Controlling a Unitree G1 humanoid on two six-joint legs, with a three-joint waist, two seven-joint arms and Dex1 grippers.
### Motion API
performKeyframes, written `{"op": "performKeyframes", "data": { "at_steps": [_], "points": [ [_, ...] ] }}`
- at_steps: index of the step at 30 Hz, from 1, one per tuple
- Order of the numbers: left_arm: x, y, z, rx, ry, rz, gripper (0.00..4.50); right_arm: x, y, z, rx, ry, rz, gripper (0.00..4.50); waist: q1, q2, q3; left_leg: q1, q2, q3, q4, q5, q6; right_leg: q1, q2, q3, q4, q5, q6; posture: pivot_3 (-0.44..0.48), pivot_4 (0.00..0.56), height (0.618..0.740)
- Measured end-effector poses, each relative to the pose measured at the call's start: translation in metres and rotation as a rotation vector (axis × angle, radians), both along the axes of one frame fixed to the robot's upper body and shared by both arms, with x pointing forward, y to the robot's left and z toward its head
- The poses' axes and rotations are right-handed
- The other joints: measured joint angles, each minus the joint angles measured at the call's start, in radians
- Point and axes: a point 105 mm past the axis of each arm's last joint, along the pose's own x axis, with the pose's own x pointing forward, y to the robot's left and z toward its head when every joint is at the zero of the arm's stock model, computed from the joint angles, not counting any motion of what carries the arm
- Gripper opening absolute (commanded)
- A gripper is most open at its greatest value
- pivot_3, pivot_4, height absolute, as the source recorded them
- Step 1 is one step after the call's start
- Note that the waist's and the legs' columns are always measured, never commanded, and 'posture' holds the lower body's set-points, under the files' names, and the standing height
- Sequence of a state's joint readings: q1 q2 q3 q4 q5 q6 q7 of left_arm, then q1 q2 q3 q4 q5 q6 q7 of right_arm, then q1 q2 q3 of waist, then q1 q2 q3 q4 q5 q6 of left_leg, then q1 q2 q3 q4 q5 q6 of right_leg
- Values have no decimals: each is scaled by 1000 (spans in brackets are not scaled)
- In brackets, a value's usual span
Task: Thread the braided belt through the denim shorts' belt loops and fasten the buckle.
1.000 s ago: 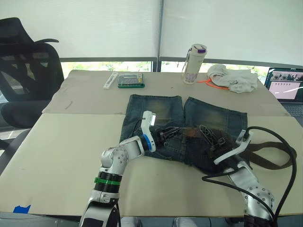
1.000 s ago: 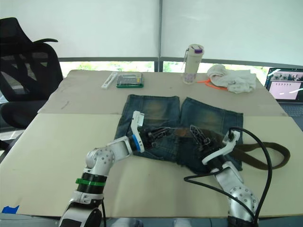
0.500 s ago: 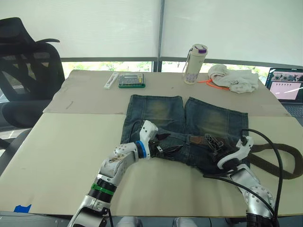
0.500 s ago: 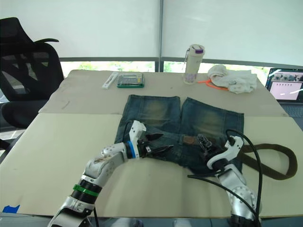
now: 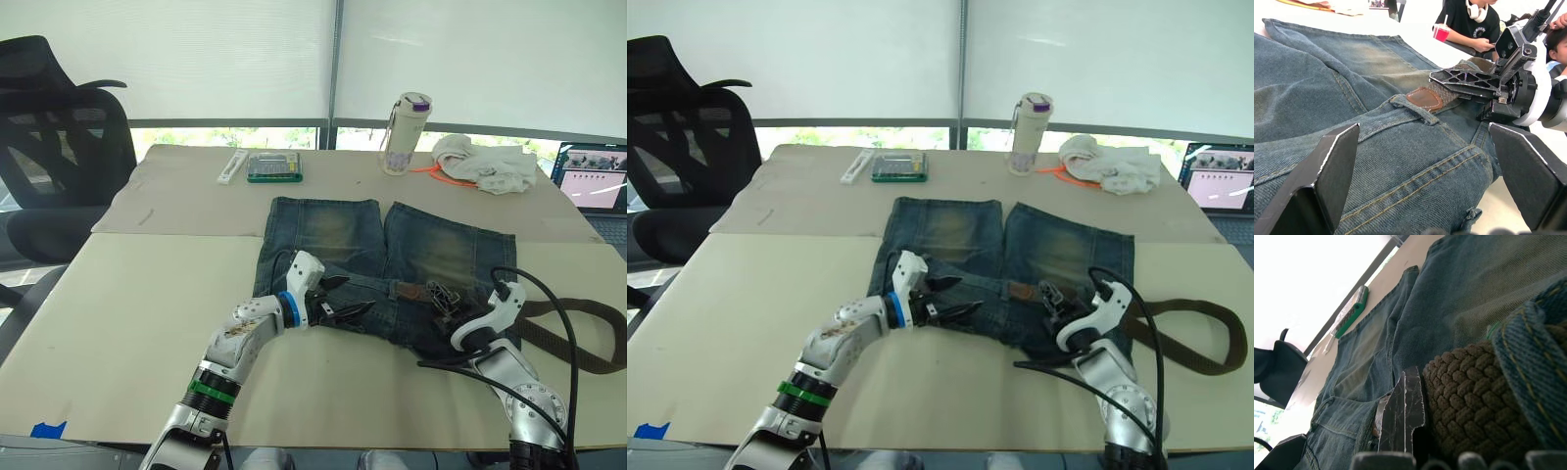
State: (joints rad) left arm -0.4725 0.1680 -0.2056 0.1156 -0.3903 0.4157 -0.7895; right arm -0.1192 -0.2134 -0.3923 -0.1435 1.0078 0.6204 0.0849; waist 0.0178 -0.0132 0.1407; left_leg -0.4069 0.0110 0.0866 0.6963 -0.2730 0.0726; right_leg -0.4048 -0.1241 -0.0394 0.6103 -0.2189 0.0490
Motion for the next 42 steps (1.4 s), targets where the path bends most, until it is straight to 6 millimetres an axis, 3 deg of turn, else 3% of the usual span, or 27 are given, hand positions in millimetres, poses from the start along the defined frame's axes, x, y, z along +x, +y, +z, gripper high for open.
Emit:
{"op": "performKeyframes", "data": {
  "at_steps": [8,18,25,31,42],
  "points": [
    [-1,-3,1,-10,2,-6,4474,6,-9,1,48,33,-80,0,1,0,0,0,0,0,0,0,0,1,0,0,0,0,0,0,150,737],
    [0,-5,-2,-8,11,-2,4474,-6,1,0,-19,21,87,0,-4,0,0,0,0,0,0,0,0,0,0,0,0,0,0,0,150,737],
    [0,-7,-2,-12,10,4,4474,-2,11,12,150,-21,120,0,-8,0,0,0,1,0,-1,0,0,-1,1,0,0,0,0,0,150,737],
    [1,-5,-2,-7,8,16,4474,-9,0,8,60,3,174,0,-6,0,0,-1,1,0,-1,0,1,-1,0,0,0,0,0,0,150,737],
    [2,-5,-3,-4,8,21,4474,-14,11,11,158,-17,240,0,-7,0,0,-1,1,0,-1,0,1,-1,1,0,0,0,0,0,150,737]
  ]
}}
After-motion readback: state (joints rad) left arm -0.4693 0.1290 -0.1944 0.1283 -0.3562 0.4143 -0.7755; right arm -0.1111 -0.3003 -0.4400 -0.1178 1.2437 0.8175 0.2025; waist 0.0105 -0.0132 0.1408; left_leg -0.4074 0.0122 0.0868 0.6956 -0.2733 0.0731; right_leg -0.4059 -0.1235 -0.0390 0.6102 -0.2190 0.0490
